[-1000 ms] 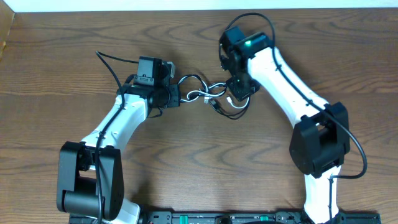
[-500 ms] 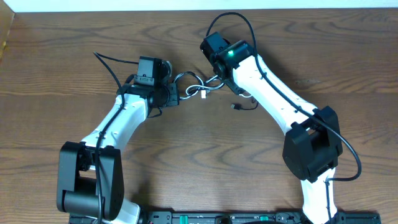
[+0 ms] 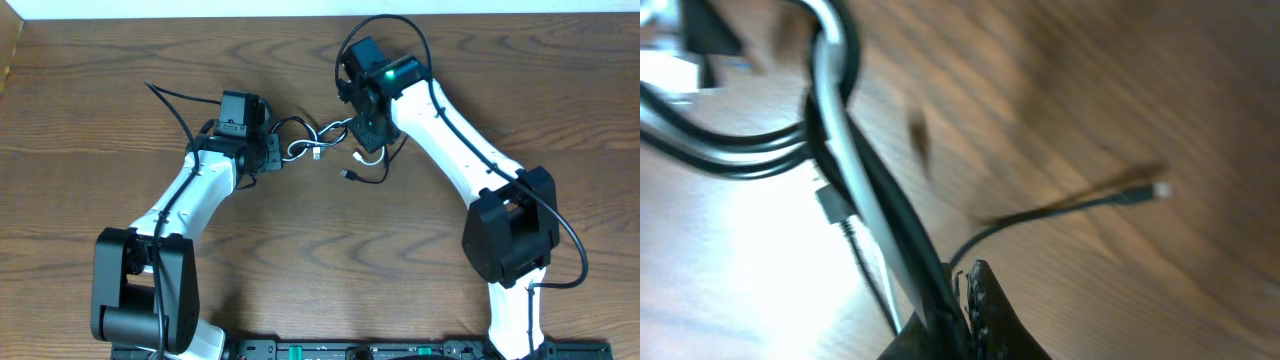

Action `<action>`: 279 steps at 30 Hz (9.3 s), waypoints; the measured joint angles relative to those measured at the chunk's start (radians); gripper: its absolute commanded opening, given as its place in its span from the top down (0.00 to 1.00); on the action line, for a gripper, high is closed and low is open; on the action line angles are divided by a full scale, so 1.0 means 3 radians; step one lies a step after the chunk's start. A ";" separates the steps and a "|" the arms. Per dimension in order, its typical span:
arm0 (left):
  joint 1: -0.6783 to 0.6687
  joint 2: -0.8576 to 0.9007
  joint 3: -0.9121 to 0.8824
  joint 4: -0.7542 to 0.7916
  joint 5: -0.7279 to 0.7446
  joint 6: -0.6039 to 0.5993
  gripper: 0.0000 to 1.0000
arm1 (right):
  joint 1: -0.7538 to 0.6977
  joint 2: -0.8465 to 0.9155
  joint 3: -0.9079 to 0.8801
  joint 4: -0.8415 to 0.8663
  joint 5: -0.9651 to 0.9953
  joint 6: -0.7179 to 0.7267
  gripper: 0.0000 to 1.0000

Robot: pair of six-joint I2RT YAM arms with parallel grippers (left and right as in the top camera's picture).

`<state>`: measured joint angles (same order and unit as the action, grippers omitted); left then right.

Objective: Untangle cables

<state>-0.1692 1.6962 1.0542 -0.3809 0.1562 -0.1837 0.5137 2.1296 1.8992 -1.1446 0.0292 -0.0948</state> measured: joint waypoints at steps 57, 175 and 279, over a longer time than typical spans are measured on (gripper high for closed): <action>0.0015 0.0019 0.0000 0.0099 -0.0017 -0.0011 0.60 | 0.0066 0.0272 0.0000 0.0205 -0.1185 0.0085 0.99; 0.0242 0.0395 -0.0165 0.0422 0.0690 -0.0491 0.58 | 0.0081 0.0272 -0.0913 0.1512 -0.0701 0.0804 0.92; 0.0028 -0.0629 -0.0113 -0.0240 -0.0568 -0.2422 0.93 | 0.0365 0.0093 -0.1128 0.1705 -0.2071 0.4312 0.38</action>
<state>-0.1608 1.5074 1.0203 -0.4530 -0.0143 -0.9104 0.6231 2.1574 1.5608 -0.6331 -0.5922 1.1988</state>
